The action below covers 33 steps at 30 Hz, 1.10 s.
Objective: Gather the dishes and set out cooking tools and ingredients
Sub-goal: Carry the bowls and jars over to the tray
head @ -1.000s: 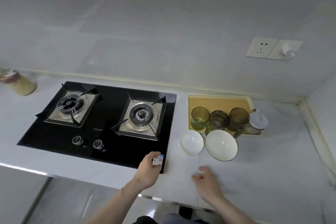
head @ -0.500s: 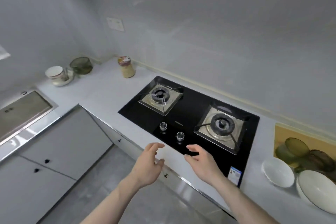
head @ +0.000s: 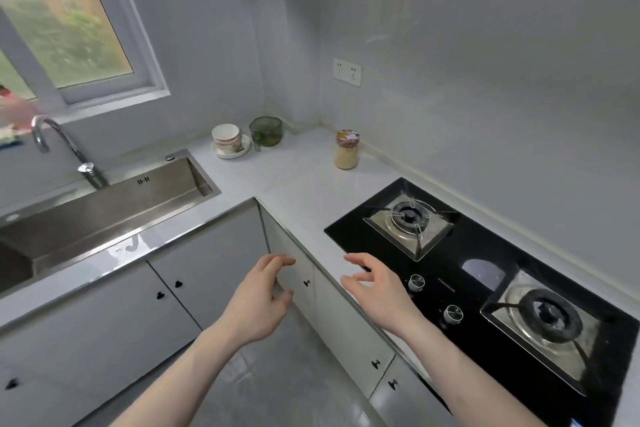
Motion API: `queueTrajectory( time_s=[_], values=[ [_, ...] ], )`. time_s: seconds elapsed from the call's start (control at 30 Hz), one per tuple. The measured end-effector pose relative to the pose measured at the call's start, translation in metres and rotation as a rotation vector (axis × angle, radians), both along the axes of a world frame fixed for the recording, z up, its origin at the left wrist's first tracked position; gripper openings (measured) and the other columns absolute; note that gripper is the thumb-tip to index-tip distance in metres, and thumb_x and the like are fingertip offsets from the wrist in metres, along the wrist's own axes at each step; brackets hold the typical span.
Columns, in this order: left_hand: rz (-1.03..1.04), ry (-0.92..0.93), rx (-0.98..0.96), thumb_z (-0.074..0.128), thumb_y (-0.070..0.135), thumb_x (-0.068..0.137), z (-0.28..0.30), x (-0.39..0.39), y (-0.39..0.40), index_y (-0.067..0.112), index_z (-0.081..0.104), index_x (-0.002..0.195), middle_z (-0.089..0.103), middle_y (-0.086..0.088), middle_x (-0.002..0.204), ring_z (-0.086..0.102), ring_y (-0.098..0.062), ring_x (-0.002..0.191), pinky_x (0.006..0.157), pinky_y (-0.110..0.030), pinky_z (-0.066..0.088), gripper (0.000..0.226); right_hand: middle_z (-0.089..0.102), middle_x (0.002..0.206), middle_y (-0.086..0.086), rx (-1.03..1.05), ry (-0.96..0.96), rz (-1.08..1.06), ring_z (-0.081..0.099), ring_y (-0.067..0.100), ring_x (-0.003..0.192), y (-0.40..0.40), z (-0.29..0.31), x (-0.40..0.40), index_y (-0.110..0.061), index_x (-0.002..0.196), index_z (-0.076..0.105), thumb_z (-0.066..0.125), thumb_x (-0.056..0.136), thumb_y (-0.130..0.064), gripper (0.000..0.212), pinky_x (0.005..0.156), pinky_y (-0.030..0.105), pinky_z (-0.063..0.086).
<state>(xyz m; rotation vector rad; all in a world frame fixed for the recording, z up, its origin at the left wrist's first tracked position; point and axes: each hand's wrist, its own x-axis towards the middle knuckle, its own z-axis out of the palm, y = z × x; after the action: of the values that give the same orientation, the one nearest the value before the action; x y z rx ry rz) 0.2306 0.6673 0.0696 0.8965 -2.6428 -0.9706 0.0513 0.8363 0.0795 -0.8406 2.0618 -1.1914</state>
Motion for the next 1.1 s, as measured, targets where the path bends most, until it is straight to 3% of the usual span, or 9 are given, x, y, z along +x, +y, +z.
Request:
queueTrajectory(
  time_s=[0.1, 0.2, 0.3, 0.43, 0.53, 0.67, 0.83, 1.1],
  values=[
    [0.014, 0.014, -0.033, 0.061, 0.023, 0.094, 0.006, 0.002, -0.033, 0.034, 0.048, 0.136, 0.039, 0.021, 0.145, 0.053, -0.004, 0.114, 0.088, -0.015, 0.04, 0.046, 0.053, 0.133, -0.026, -0.019, 0.014, 0.031, 0.055, -0.004, 0.118, -0.037, 0.01, -0.005, -0.044, 0.129, 0.056, 0.063, 0.093, -0.04, 0.037, 0.077, 0.013, 0.045],
    [0.04, 0.02, -0.066, 0.062, 0.024, 0.093, 0.009, 0.004, -0.064, 0.034, 0.048, 0.137, 0.039, 0.019, 0.146, 0.049, -0.007, 0.125, 0.094, -0.017, 0.038, 0.047, 0.054, 0.133, -0.026, -0.043, -0.003, 0.036, 0.057, -0.003, 0.118, -0.075, 0.011, -0.012, -0.044, 0.128, 0.057, 0.064, 0.092, -0.039, 0.037, 0.078, 0.013, 0.045],
    [0.076, 0.011, -0.056, 0.062, 0.025, 0.093, 0.009, 0.003, -0.104, 0.035, 0.048, 0.136, 0.038, 0.021, 0.146, 0.053, -0.008, 0.12, 0.094, -0.019, 0.039, 0.046, 0.054, 0.132, -0.026, -0.058, -0.011, 0.068, 0.056, -0.005, 0.116, -0.124, 0.009, -0.023, -0.042, 0.13, 0.056, 0.064, 0.093, -0.038, 0.038, 0.081, 0.014, 0.045],
    [0.13, -0.027, -0.059, 0.062, 0.027, 0.093, 0.013, 0.003, -0.155, 0.039, 0.047, 0.134, 0.036, 0.025, 0.144, 0.063, -0.011, 0.098, 0.086, -0.022, 0.043, 0.045, 0.055, 0.131, -0.028, -0.079, -0.069, 0.069, 0.057, -0.005, 0.115, -0.185, 0.003, -0.036, -0.04, 0.13, 0.057, 0.065, 0.093, -0.035, 0.038, 0.087, 0.015, 0.045],
    [0.133, -0.024, -0.082, 0.062, 0.027, 0.093, 0.017, -0.006, -0.205, 0.039, 0.048, 0.133, 0.036, 0.027, 0.14, 0.06, -0.005, 0.1, 0.087, -0.017, 0.041, 0.044, 0.056, 0.13, -0.029, -0.083, -0.088, 0.078, 0.058, -0.004, 0.114, -0.236, -0.001, -0.049, -0.04, 0.129, 0.057, 0.065, 0.093, -0.034, 0.037, 0.086, 0.014, 0.045],
    [0.183, 0.005, -0.087, 0.065, 0.022, 0.09, 0.014, -0.021, -0.263, 0.035, 0.054, 0.131, 0.042, 0.024, 0.139, 0.051, -0.002, 0.12, 0.1, -0.019, 0.039, 0.045, 0.056, 0.131, -0.028, -0.08, -0.112, 0.086, 0.058, -0.004, 0.113, -0.297, -0.006, -0.068, -0.038, 0.129, 0.057, 0.065, 0.093, -0.033, 0.037, 0.083, 0.014, 0.045],
    [0.145, -0.008, -0.033, 0.064, 0.022, 0.089, 0.002, -0.043, -0.302, 0.035, 0.055, 0.13, 0.042, 0.023, 0.138, 0.05, 0.0, 0.12, 0.101, -0.016, 0.038, 0.045, 0.056, 0.129, -0.026, -0.061, -0.054, 0.102, 0.06, -0.004, 0.111, -0.332, -0.005, -0.09, -0.039, 0.127, 0.058, 0.067, 0.092, -0.033, 0.037, 0.082, 0.011, 0.045],
    [0.022, -0.028, 0.015, 0.061, 0.027, 0.091, -0.013, -0.11, -0.394, 0.041, 0.053, 0.128, 0.043, 0.025, 0.139, 0.054, -0.002, 0.114, 0.095, -0.022, 0.045, 0.041, 0.055, 0.131, -0.026, -0.027, -0.019, -0.084, 0.059, 0.001, 0.115, -0.366, -0.016, -0.154, -0.041, 0.127, 0.057, 0.068, 0.094, -0.031, 0.036, 0.085, 0.021, 0.046]
  ],
)
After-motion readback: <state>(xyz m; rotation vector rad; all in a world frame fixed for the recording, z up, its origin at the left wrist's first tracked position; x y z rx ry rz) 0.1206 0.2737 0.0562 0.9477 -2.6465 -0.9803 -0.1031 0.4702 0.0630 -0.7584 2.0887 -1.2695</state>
